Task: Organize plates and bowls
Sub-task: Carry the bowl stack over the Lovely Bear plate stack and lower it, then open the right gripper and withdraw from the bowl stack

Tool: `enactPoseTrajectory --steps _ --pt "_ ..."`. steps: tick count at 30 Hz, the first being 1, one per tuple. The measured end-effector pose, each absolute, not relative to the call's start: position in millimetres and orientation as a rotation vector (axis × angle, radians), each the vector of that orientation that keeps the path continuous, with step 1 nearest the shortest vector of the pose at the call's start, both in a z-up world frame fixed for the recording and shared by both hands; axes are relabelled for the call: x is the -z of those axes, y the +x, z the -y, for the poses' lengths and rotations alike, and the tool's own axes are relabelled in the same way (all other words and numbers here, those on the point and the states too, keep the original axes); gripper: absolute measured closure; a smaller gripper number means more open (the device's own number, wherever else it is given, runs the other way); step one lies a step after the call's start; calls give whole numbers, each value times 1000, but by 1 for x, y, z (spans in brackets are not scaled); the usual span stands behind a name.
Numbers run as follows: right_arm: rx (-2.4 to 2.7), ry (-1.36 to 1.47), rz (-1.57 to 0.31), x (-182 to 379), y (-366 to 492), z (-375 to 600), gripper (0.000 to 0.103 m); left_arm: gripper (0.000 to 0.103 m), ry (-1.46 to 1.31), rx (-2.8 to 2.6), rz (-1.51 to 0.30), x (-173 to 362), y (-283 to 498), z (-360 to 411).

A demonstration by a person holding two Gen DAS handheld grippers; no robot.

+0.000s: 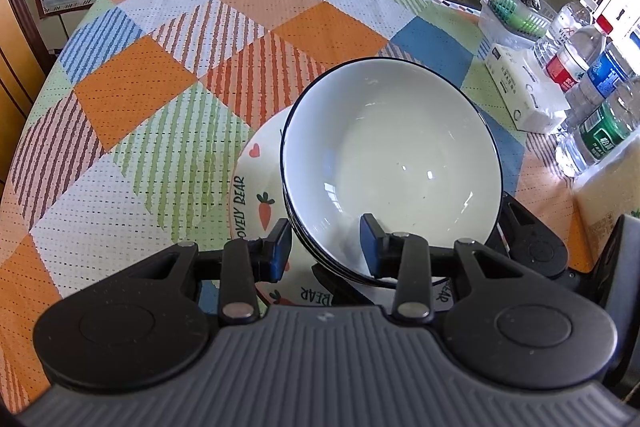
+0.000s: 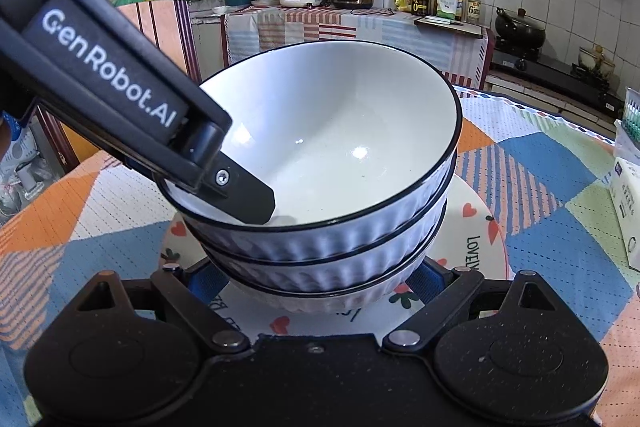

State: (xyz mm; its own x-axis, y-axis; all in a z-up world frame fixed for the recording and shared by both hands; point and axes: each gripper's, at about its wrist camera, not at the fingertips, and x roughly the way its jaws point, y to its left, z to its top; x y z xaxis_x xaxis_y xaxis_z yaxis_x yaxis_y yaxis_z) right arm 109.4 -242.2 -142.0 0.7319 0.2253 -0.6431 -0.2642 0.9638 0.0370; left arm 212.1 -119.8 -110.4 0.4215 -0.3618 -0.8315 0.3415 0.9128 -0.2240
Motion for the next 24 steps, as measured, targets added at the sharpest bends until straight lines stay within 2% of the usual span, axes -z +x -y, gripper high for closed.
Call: enactPoseTrajectory --steps 11,20,24 --pt "-238 -31 -749 140 121 240 8 68 10 374 -1000 105 204 130" --pt "-213 -47 -782 123 109 244 7 68 34 349 -908 69 174 130" --pt "-170 -74 -792 107 96 248 4 65 26 360 -888 51 163 124"
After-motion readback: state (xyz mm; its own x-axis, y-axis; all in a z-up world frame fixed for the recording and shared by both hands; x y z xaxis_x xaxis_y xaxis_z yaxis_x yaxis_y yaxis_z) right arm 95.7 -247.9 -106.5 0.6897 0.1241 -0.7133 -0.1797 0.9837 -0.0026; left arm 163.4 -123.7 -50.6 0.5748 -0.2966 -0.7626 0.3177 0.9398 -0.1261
